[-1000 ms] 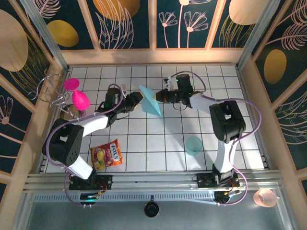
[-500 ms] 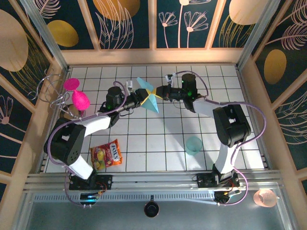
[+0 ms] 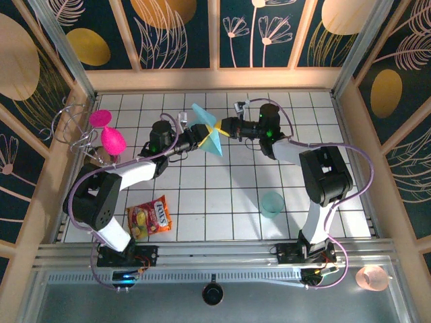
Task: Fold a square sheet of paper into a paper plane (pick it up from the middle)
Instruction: Turn over the paper at the center of the table.
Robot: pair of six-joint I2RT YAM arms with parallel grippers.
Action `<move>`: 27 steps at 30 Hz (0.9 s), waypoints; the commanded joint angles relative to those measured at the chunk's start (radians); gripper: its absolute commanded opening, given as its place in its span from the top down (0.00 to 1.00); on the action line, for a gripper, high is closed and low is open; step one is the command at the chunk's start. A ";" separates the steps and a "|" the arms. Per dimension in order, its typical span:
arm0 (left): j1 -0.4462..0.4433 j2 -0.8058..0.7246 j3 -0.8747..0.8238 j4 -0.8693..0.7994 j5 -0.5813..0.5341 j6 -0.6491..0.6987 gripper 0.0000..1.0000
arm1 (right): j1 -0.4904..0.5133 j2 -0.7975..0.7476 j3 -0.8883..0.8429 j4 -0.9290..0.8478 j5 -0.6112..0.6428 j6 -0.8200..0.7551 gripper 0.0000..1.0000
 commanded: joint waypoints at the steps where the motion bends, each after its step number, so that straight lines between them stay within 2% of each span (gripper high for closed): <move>1: -0.005 0.019 0.026 0.083 0.044 0.005 0.59 | -0.008 -0.017 -0.016 0.100 -0.038 0.052 0.99; 6: -0.005 0.024 0.007 0.166 0.053 -0.017 0.69 | -0.010 -0.014 -0.025 0.144 -0.038 0.092 0.98; 11: -0.005 0.028 -0.024 0.283 0.068 -0.057 0.71 | -0.019 -0.010 -0.032 0.167 -0.040 0.116 0.97; 16: -0.005 0.033 -0.021 0.282 0.070 -0.054 0.70 | -0.022 -0.007 -0.033 0.167 -0.039 0.123 0.97; 22: -0.006 0.030 -0.010 0.243 0.061 -0.032 0.81 | -0.023 -0.005 -0.038 0.160 -0.039 0.121 0.95; 27: -0.005 0.027 -0.002 0.233 0.074 -0.022 0.88 | -0.025 -0.011 -0.039 0.144 -0.044 0.109 0.90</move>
